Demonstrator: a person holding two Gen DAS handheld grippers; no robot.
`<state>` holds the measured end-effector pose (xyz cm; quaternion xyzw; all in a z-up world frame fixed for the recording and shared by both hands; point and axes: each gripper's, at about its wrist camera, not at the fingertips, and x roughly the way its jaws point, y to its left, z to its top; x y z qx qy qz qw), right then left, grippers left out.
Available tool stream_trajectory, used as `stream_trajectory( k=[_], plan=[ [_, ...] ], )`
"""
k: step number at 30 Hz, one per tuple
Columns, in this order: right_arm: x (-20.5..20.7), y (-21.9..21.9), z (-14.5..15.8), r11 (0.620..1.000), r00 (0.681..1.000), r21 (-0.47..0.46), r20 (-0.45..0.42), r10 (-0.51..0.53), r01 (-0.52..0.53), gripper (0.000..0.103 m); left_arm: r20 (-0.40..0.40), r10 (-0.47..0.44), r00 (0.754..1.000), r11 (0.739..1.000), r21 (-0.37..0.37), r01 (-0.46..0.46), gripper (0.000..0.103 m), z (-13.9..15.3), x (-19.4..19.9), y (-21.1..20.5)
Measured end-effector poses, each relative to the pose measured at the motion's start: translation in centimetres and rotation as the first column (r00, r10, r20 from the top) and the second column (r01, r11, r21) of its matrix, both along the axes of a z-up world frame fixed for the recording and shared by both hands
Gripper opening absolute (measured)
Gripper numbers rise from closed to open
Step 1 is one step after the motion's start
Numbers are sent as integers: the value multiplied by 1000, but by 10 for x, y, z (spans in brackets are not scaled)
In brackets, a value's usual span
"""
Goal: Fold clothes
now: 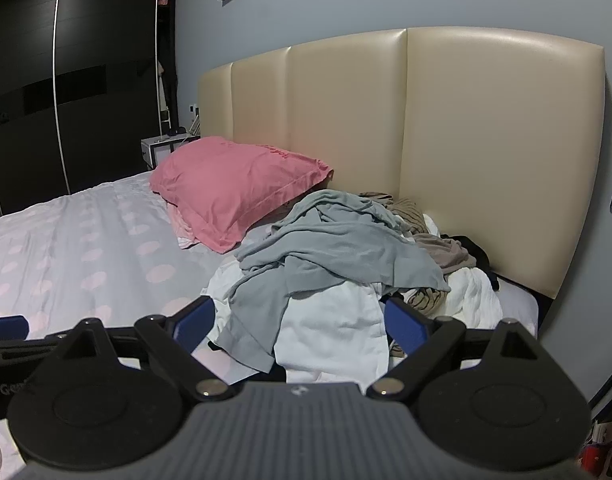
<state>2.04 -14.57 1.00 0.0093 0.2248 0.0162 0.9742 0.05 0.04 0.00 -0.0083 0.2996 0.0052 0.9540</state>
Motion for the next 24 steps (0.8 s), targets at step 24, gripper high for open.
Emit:
stream_trajectory(
  k=[24],
  plan=[
    [1,5,-5,1000,1000,4,3,15,-15,93,21,34,999,999,-14,-34,73,6,-1,13]
  ],
)
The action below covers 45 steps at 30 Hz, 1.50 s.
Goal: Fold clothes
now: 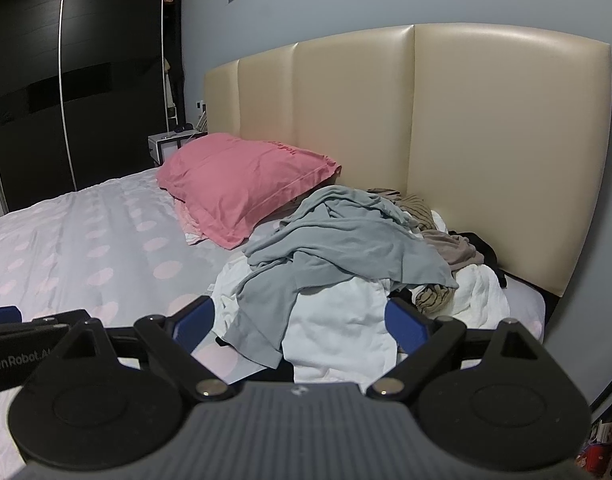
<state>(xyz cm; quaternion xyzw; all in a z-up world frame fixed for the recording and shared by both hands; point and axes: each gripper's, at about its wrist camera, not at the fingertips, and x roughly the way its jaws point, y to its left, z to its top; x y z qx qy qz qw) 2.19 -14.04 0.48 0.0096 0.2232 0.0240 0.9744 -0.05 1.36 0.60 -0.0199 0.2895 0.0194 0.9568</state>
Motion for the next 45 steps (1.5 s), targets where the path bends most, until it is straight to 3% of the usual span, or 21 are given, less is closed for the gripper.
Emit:
stream_trajectory(
  k=[45],
  plan=[
    [18,-3,0,999,998,5,-37,54,-54,93,-42,6,999,1000,16,-6,73,-7,7,-4]
  ],
)
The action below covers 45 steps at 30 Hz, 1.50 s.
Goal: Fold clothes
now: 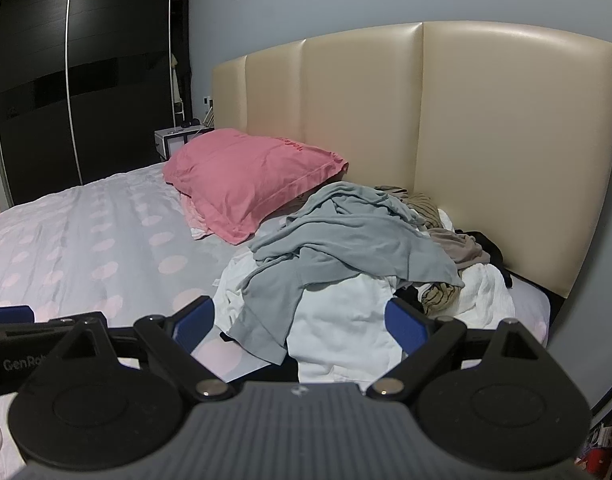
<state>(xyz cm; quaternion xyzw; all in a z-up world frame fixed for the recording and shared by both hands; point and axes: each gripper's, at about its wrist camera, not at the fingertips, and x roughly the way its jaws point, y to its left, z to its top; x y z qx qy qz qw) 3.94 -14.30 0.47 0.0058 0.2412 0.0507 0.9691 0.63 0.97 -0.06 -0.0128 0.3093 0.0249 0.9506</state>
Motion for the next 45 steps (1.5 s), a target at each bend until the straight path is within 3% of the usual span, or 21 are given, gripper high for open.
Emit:
stream_trajectory(
  k=[11,13,16,21,25,28,31,34,36,38,45],
  plan=[
    [38,0,-3,997,995,8,-64,77,-77,89,-64,48,997,998,48,-45,73,-9,3,35],
    [55,2,-4,993,991,-26,-68,112,-114,88,-76,67,995,997,48,-64,73,-11,5,47],
    [86,8,-10,980,986,-116,-67,153,-160,82,-92,99,991,994,52,-95,73,-15,7,64],
    [164,1,-39,962,970,-146,-115,215,-230,65,-121,155,981,986,75,-147,73,-27,8,94],
    [215,6,-60,942,976,-260,-113,188,-211,65,-165,199,966,979,79,-188,73,-42,6,117],
    [246,5,-70,942,983,-289,-122,140,-170,65,-202,238,950,970,93,-223,73,-56,3,135],
    [273,5,-79,948,981,-283,-162,104,-148,56,-239,273,932,962,86,-260,73,-68,0,153],
    [279,7,-76,957,979,-249,-172,107,-148,44,-259,291,921,957,76,-281,73,-73,-2,165],
    [278,16,-72,944,977,-281,-175,124,-170,22,-259,290,921,957,75,-281,73,-72,-2,168],
    [274,23,-66,928,976,-321,-164,143,-190,14,-252,283,926,959,74,-273,73,-69,-4,168],
    [239,41,-18,902,965,-342,-99,243,-262,9,-213,273,938,962,57,-267,73,-51,-19,175]
  ],
)
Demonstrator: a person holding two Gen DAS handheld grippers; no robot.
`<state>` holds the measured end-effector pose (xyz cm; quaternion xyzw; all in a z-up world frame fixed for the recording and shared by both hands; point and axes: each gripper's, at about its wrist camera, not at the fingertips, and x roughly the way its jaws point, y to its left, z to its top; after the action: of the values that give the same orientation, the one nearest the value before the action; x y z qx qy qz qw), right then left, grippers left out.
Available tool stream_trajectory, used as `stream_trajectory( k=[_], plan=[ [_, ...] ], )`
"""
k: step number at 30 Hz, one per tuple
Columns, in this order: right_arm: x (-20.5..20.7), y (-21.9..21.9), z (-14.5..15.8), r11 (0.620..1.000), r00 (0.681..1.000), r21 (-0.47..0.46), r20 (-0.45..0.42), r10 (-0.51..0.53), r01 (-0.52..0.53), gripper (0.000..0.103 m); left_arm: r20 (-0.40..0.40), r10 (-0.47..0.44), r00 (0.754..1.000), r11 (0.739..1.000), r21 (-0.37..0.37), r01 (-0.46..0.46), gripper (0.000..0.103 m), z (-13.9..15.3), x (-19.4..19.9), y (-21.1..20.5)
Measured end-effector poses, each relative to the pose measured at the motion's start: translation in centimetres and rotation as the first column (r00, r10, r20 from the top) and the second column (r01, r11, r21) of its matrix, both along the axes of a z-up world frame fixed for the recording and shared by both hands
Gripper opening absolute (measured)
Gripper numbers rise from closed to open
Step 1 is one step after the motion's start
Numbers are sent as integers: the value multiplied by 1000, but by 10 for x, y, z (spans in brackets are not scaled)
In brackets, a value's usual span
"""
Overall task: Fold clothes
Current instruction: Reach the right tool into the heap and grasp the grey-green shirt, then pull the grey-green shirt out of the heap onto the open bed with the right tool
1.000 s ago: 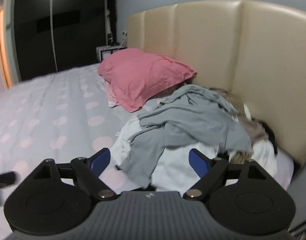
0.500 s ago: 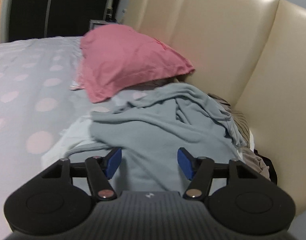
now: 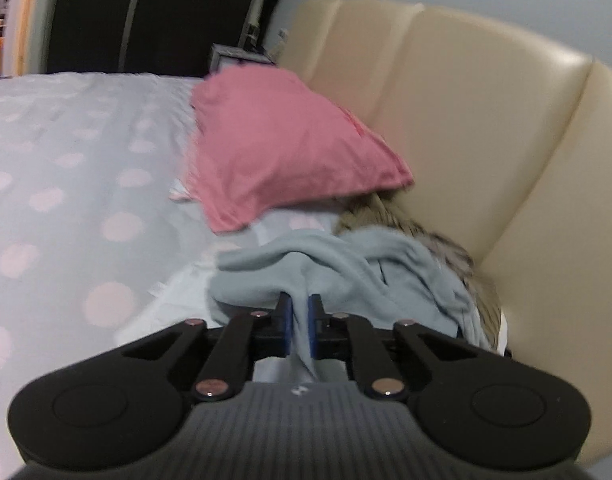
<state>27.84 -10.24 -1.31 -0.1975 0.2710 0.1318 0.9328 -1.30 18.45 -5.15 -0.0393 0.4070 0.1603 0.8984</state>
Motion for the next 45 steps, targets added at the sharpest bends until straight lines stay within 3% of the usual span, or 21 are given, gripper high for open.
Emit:
stream_trajectory(
  k=[5,10,13,19,25,30,34,36,38,41,45],
  plan=[
    [-56,30,55,989,991,62,11,131,-131,9,43,4,999,1000,-29,-3,65,20,-20,11],
    [-124,66,103,948,959,149,35,281,-283,9,115,23,993,1000,-16,-22,65,47,-45,24],
    [-166,86,125,910,928,187,51,368,-371,9,165,44,985,999,-35,-39,65,65,-62,40],
    [-243,124,171,782,828,282,101,552,-556,9,230,73,970,997,-4,-75,65,99,-92,65],
    [-276,160,152,720,764,335,0,645,-608,9,238,88,967,995,15,-94,65,120,-120,84],
    [-304,191,135,666,696,384,-79,714,-639,10,205,85,975,996,3,-87,65,112,-134,90],
    [-292,190,76,734,713,354,-216,667,-580,22,170,72,983,997,-21,-70,65,93,-135,90],
    [-287,181,53,760,726,337,-248,641,-556,37,152,61,986,998,-29,-58,65,82,-138,88],
    [-280,166,35,788,748,319,-266,608,-527,38,127,45,991,998,-40,-41,65,69,-134,83],
    [-267,146,8,832,783,295,-296,547,-470,47,92,7,996,998,-66,-1,66,49,-124,73],
    [-250,130,-24,876,819,203,-312,482,-438,48,44,-44,998,993,-104,49,66,21,-105,53]
  ],
)
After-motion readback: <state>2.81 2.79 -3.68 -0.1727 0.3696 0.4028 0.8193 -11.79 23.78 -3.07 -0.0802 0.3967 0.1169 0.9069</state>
